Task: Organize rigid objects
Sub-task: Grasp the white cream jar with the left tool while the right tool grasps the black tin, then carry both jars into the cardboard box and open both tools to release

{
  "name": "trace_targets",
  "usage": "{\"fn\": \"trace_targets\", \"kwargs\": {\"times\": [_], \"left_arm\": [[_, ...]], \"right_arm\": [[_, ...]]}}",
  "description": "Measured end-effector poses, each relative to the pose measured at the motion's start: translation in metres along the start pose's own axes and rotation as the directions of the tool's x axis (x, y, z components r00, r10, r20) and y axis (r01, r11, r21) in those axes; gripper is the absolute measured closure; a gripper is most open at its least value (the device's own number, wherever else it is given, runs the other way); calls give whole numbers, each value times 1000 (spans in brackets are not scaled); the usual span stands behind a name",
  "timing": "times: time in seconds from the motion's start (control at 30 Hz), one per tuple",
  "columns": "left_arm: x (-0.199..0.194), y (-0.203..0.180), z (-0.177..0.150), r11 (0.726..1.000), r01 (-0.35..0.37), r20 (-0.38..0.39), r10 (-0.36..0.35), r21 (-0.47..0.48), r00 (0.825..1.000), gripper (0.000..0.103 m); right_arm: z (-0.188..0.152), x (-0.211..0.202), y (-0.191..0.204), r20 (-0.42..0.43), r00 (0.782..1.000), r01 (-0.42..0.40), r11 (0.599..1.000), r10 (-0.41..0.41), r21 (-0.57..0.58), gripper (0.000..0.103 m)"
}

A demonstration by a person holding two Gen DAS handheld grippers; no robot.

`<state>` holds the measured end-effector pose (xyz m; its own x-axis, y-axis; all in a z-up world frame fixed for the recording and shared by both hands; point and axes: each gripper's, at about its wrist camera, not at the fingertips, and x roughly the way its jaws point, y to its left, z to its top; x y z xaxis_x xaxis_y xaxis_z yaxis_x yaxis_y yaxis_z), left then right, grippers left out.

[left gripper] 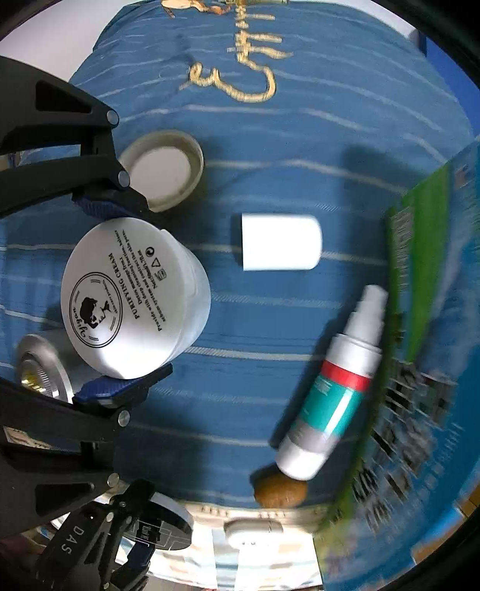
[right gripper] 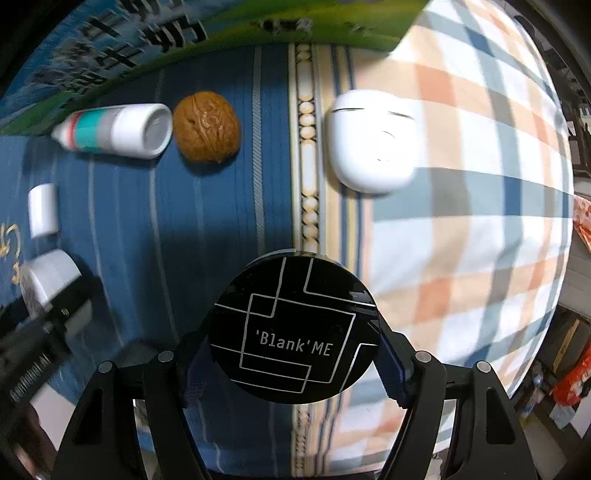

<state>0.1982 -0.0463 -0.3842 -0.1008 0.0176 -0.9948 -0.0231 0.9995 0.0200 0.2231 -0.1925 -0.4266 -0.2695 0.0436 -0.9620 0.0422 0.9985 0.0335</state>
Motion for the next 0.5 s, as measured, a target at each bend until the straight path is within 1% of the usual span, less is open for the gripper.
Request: {"fn": "trace_targets", "kwargs": {"times": [0.1,0.23,0.37,0.5], "left_arm": [[-30,-5,-7,1000,8,56,-8,1,998,38],[-80,-15,-16,999,32,139,-35,20,990,38],[-131,-26,-24,997,61,223,-71,51,972,38],[-173,-28,-20,994,75,299,-96,82,949,38]], "right_arm": [[-13,-24,-7,45,999,-14,1000,15,-23,26],[-29,-62,-14,113,993,-40,998,44,-44,26],[-43,-105,-21,181,981,-62,995,74,-72,26],[-50,-149,-26,248,963,-84,992,106,-95,26]]}}
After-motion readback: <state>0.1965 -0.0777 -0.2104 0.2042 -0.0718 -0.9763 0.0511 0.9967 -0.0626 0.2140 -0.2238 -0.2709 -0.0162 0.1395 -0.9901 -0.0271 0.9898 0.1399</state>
